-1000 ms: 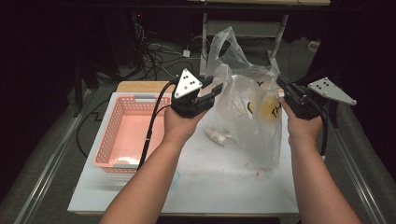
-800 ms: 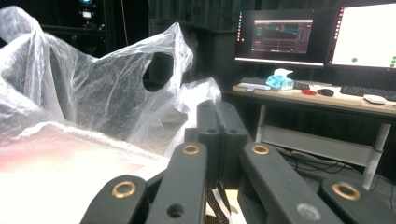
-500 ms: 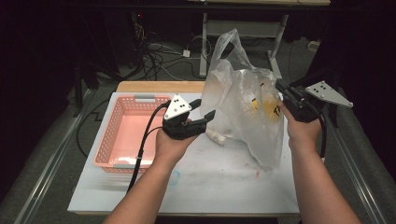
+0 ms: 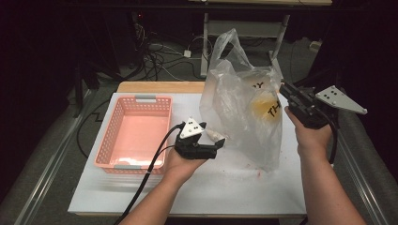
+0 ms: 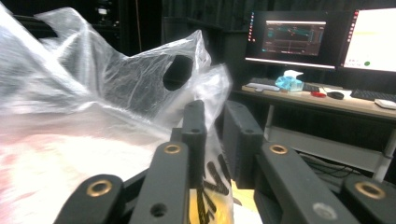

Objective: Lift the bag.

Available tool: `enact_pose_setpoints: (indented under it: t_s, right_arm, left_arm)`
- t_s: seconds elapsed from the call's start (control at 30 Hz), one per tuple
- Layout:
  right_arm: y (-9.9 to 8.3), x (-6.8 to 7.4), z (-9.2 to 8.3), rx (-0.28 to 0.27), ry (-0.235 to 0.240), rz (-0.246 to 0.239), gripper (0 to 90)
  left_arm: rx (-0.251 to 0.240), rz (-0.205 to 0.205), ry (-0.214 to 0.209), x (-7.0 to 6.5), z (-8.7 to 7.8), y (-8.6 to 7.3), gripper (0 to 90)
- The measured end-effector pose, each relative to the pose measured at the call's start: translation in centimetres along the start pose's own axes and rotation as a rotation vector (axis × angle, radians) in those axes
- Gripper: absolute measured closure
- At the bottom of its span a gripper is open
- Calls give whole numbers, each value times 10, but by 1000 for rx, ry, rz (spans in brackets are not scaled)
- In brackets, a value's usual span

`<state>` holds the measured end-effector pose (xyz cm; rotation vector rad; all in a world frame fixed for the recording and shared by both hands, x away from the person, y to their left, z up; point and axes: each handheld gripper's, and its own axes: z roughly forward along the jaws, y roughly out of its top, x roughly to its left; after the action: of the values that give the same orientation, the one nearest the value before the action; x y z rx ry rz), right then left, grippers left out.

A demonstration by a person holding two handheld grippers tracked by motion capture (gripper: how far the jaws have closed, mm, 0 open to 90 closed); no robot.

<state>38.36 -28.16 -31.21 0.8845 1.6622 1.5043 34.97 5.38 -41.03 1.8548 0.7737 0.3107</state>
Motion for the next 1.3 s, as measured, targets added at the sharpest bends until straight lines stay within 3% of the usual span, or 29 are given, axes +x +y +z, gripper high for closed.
enact_pose_setpoints:
  t_s: [0.07, 0.27, 0.57, 0.77, 1.07, 1.3]
  right_arm:
    - [-1, 1, -6, 4, 7, -7, 746]
    - [-13, 4, -21, 48, 36, -16, 619]
    - [-48, 8, -36, 140, 62, -5, 376]
    - [-77, 14, -45, 211, 77, 10, 219]
    - [-123, 27, -54, 322, 85, 32, 13]
    - [-150, 32, -67, 371, 111, 47, 1]
  left_arm:
    - [7, 2, -5, -2, 1, -6, 133]
    - [37, -6, -11, -4, 3, -21, 0]
    - [76, -7, -24, -12, 6, -45, 0]
    - [124, 22, -22, -17, 5, -59, 0]
    - [119, 26, -13, -16, -1, -70, 0]
    - [121, 10, -13, -14, -3, -80, 0]
